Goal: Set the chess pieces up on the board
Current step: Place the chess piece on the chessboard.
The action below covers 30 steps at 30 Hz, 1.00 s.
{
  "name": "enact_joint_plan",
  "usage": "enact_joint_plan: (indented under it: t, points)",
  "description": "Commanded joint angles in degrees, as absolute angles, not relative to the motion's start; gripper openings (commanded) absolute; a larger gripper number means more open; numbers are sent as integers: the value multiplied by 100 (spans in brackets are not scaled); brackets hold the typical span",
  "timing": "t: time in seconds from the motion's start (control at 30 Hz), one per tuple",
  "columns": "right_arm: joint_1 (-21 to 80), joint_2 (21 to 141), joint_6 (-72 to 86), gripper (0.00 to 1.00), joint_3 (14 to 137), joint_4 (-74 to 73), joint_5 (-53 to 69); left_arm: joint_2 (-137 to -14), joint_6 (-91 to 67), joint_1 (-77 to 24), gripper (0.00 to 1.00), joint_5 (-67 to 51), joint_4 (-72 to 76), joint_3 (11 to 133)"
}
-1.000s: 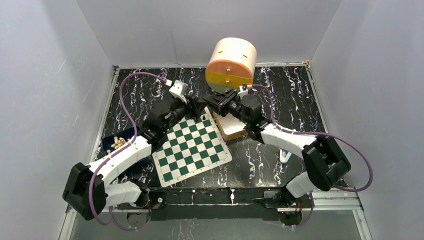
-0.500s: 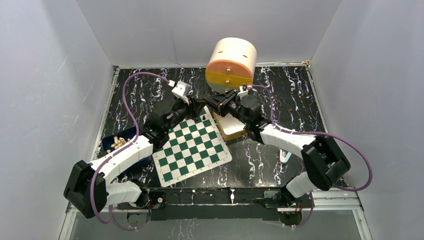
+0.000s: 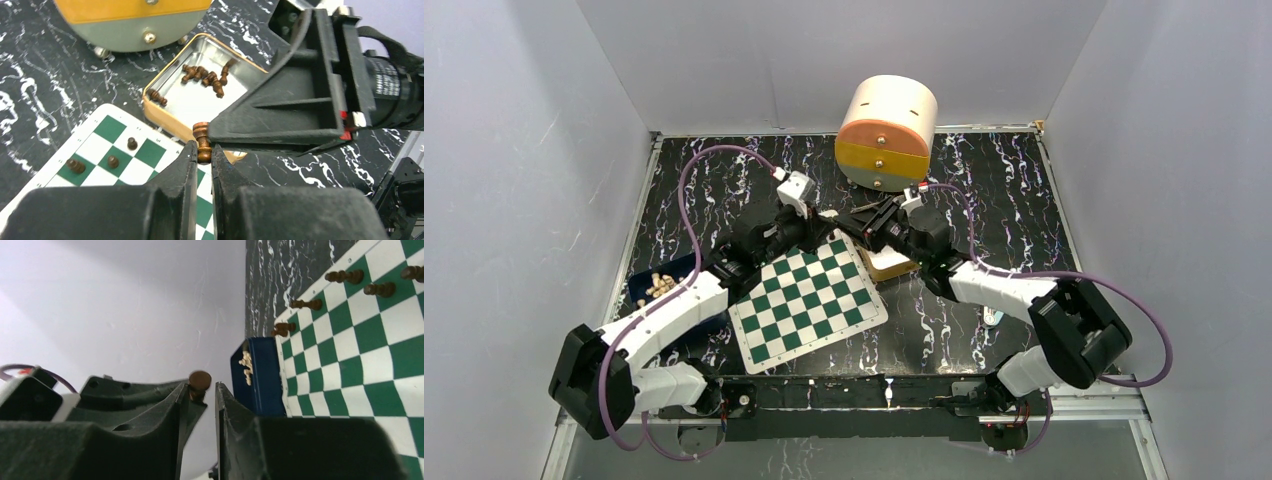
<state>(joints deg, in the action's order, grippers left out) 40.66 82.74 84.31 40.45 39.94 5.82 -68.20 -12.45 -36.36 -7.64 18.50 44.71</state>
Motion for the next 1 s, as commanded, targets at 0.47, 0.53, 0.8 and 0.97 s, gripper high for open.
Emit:
enact_joint_plan:
  t: [0.47, 0.53, 0.8, 0.97]
  points:
    - [4131, 6651, 5497, 98, 3715, 2066, 604, -6821, -177, -3504, 0, 134, -3673, 6506]
    - [4132, 6447, 5311, 99, 3624, 1876, 619, -7081, -34, -3443, 0, 232, -4115, 6719]
    - [4132, 5540, 4900, 99, 3325, 1482, 367, -7764, 800, -2254, 0, 92, -4852, 6774]
    - [4131, 5256, 4701, 99, 3394, 1265, 219, -8236, 974, -1760, 0, 155, -4722, 6537]
